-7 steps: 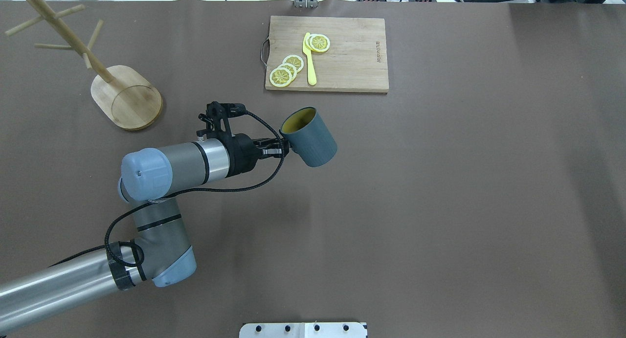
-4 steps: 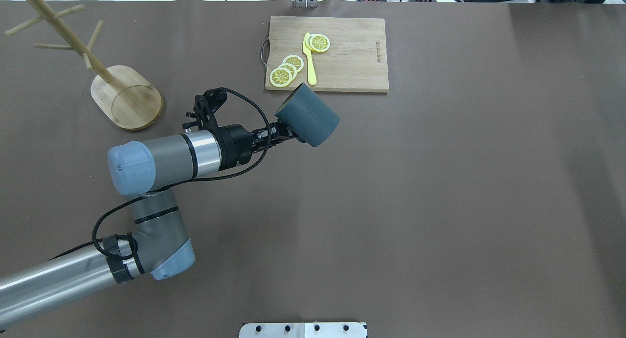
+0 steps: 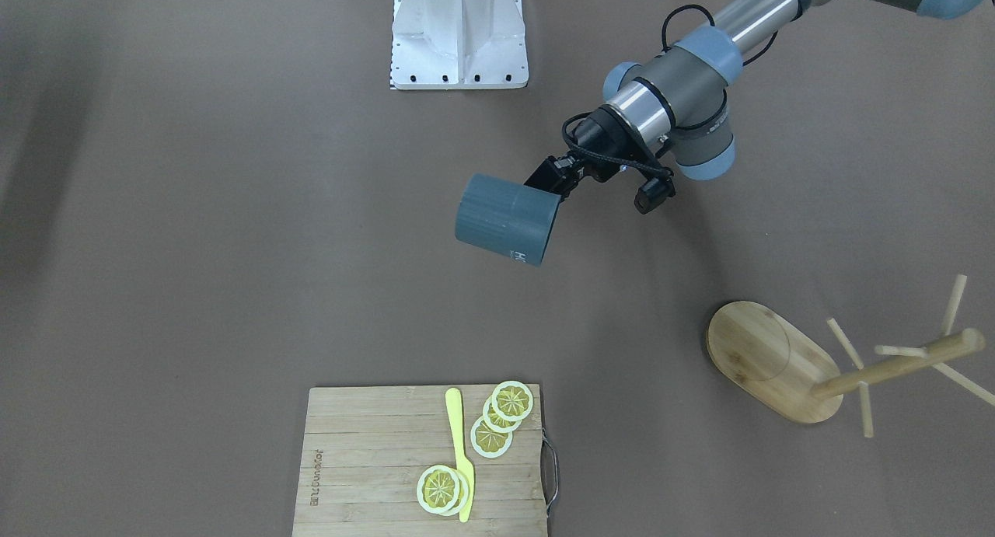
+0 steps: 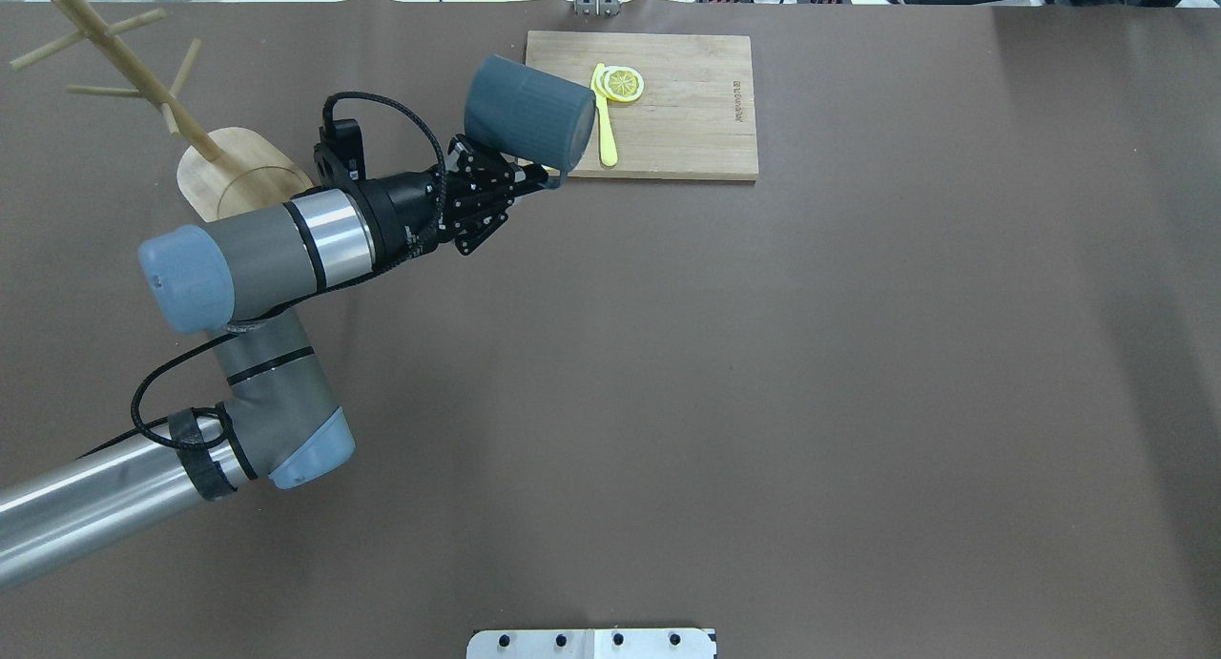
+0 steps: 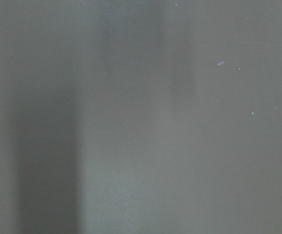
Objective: Hang cup on storage rack
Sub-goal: 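Lift the mug by its handle and swing it toward the mug tree, then tilt the mug and slide its handle onto a mug-tree peg, then open the left gripper and pull it back from the hanging mug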
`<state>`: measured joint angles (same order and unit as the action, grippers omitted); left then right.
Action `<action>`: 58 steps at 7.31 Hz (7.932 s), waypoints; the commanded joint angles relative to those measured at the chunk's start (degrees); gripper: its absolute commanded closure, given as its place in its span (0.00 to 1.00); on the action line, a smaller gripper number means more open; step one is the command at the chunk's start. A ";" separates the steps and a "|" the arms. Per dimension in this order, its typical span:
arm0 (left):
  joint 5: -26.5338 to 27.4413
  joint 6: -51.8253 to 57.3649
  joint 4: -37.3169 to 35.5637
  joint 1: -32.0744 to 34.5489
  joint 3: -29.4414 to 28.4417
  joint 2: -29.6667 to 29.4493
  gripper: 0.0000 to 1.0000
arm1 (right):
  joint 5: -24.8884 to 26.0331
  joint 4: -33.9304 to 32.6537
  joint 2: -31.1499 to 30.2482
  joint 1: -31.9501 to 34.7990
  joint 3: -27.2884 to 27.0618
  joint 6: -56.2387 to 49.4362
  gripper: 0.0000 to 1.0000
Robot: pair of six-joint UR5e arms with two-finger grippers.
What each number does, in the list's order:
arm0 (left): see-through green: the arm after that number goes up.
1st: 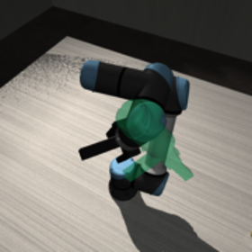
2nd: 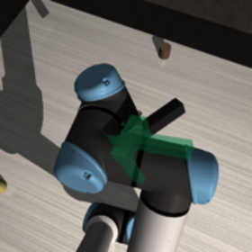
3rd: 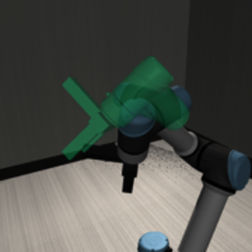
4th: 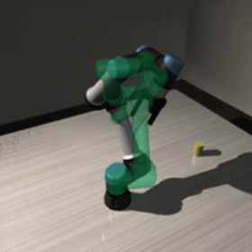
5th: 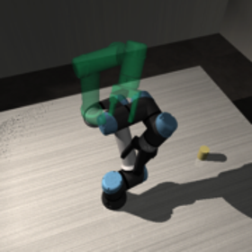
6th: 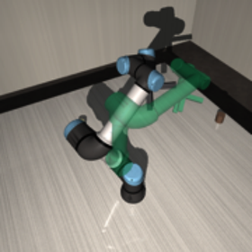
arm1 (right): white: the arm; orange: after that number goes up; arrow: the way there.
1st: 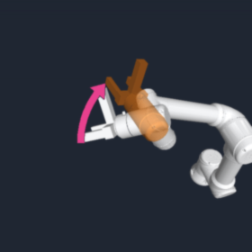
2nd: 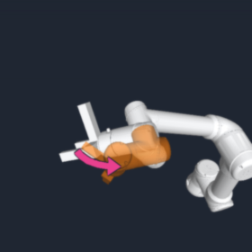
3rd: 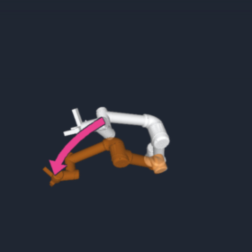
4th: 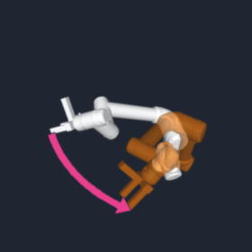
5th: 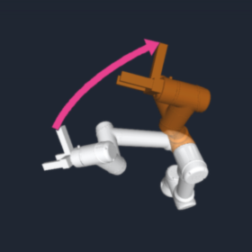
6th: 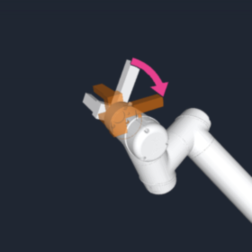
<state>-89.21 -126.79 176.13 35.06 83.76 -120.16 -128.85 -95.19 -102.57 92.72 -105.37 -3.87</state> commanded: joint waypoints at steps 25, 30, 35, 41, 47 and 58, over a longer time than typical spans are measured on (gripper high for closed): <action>0.09 -41.52 33.93 17.68 -25.13 10.39 1.00 | 0.00 0.09 0.44 0.00 -0.18 0.09 0.00; -0.08 -40.82 34.36 17.59 -25.66 10.48 0.57 | 0.00 0.00 0.44 0.00 -0.01 0.09 0.00; -0.17 -38.71 35.85 17.15 -25.22 10.91 0.02 | 0.00 0.00 0.44 0.00 -0.01 0.09 0.00; -0.43 -36.96 37.62 16.97 -12.08 18.01 0.02 | 0.00 0.00 0.35 0.00 -0.01 0.09 0.00; -10.26 1.37 37.97 16.80 -2.99 19.97 0.02 | -0.09 -0.17 0.18 0.00 -0.01 0.18 0.00; -19.59 94.20 15.55 22.84 4.18 30.58 0.02 | -0.09 -0.18 0.18 0.00 0.08 1.41 0.00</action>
<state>-108.80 -40.93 198.67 55.97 84.62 -91.68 -128.94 -95.36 -102.39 92.72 -105.29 -2.46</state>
